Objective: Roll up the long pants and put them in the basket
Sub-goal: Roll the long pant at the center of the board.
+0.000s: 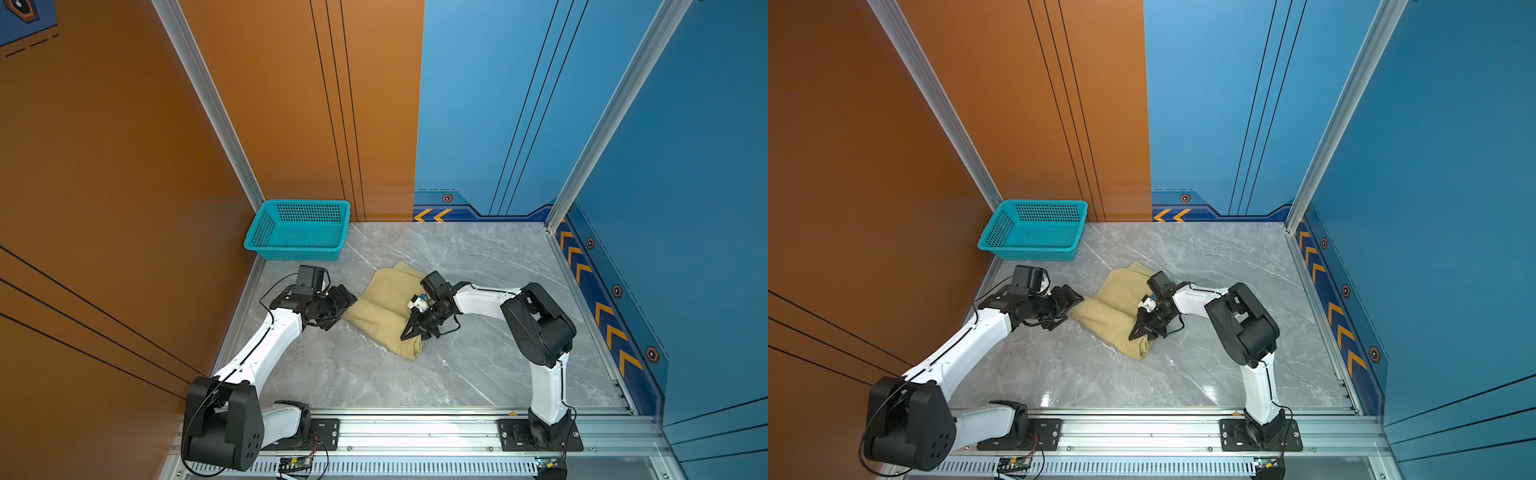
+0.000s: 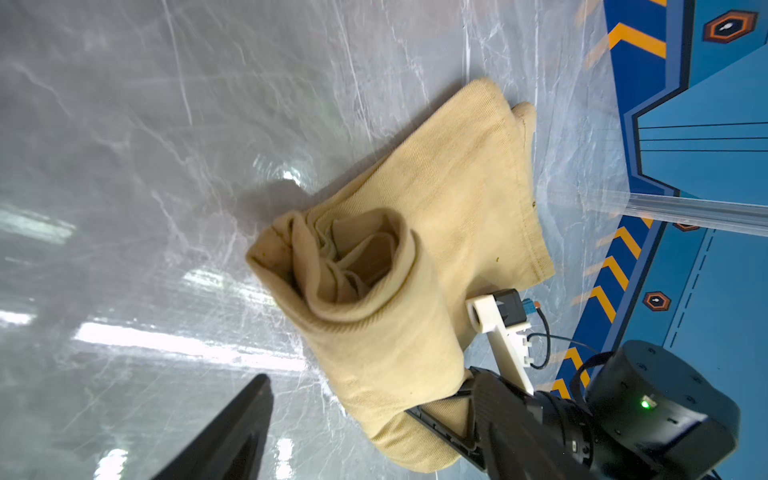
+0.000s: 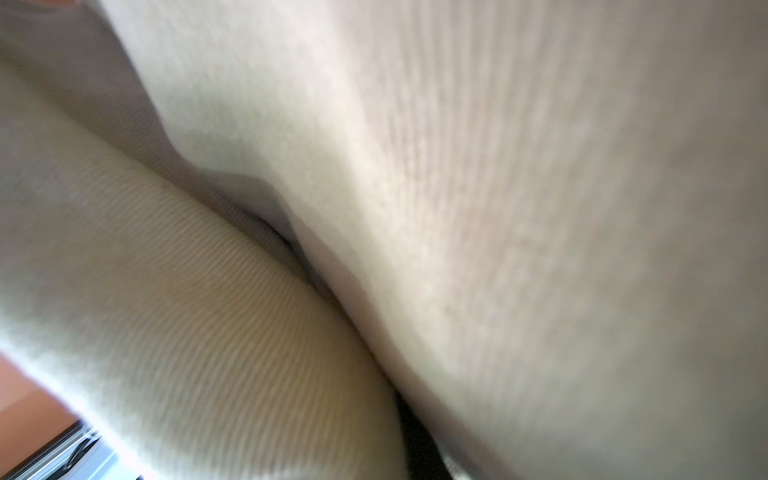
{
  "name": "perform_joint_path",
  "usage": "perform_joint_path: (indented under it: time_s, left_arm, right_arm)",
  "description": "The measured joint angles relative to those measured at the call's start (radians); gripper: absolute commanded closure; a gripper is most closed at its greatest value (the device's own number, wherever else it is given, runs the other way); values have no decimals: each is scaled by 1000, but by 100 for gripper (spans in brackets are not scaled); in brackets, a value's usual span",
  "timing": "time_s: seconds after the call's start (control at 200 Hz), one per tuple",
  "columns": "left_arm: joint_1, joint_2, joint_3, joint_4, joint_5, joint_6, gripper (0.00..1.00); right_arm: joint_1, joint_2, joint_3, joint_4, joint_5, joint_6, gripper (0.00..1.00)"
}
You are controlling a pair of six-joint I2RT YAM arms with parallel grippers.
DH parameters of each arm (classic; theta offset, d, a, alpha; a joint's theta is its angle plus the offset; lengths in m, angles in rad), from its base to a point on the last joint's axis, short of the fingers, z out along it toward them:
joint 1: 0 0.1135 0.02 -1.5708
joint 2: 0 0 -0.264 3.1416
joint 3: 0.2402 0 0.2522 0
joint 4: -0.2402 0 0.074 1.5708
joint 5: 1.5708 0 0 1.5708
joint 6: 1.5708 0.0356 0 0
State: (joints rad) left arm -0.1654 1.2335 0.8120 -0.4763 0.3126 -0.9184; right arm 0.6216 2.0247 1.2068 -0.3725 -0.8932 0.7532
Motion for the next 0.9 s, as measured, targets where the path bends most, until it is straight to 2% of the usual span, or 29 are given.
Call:
perform_joint_path:
  time_s: [0.225,0.365,0.52,0.53,0.55,0.716,0.901]
  left_arm:
    - [-74,-48,-148,82,-71,-71,18]
    - [-108,-39,-208,171,-100,-101,16]
    - [-112,8,-265,342,-112,-127,15]
    - [-112,12,-267,351,-112,-129,11]
    - [-112,23,-270,367,-112,-129,10]
    - [-112,126,-277,519,-109,-145,10]
    - [-112,159,-336,728,-94,-187,10]
  right_arm:
    - [-10,52,24,61,-74,6,83]
    - [-14,85,50,98,-106,6,79]
    - [-20,94,51,114,-129,6,77]
    - [-20,94,51,114,-129,6,77]
    - [-20,95,51,115,-132,5,78]
    - [-26,101,53,122,-150,3,77]
    - [-29,115,70,116,-172,-3,76]
